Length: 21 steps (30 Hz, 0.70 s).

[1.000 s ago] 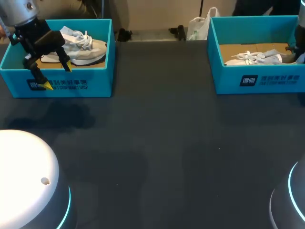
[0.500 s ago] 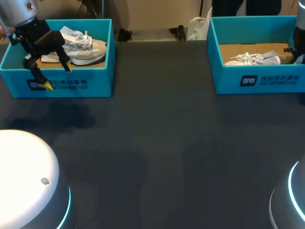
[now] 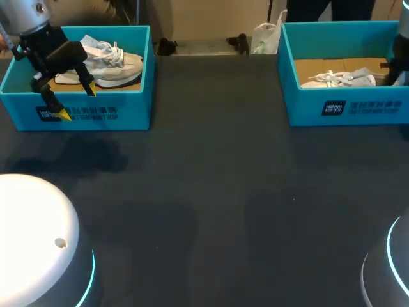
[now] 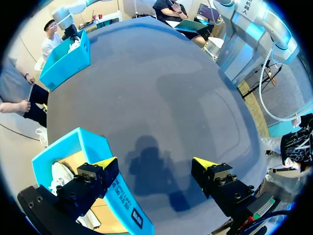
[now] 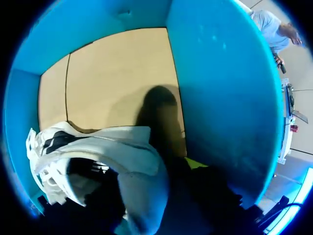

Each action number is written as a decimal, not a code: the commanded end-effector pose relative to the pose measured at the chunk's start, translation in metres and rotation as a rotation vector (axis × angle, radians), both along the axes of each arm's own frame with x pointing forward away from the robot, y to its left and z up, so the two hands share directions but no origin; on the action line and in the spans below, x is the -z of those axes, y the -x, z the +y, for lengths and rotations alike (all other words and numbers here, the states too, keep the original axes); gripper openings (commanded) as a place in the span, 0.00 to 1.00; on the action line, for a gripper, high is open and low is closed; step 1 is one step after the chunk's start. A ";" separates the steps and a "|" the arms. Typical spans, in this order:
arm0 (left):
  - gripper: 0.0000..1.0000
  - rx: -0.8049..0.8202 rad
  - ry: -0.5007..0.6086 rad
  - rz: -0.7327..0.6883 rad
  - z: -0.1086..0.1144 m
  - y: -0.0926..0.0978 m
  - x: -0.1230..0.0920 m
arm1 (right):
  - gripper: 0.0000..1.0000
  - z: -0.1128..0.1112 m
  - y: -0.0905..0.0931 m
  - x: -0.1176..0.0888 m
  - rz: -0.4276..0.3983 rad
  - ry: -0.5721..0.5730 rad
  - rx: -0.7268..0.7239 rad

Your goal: Take the shoe out of the shoebox, open the shoe tongue, remove and reinsert the insole, then place the shoe into the shoebox

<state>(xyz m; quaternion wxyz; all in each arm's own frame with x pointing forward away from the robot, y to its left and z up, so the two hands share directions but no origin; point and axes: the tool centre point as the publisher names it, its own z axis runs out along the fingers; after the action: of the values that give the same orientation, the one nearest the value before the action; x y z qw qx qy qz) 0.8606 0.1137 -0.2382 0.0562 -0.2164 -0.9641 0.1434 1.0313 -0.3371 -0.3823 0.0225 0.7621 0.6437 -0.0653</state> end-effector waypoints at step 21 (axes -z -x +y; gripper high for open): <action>1.00 0.000 -0.002 0.000 0.000 0.000 0.000 | 1.00 0.042 0.031 -0.104 -0.079 -0.009 0.000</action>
<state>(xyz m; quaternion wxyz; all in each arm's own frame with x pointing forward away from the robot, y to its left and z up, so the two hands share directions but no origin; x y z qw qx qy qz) 0.8606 0.1137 -0.2382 0.0562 -0.2163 -0.9641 0.1435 1.0139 -0.3013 -0.2986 0.0292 0.7647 0.6427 -0.0374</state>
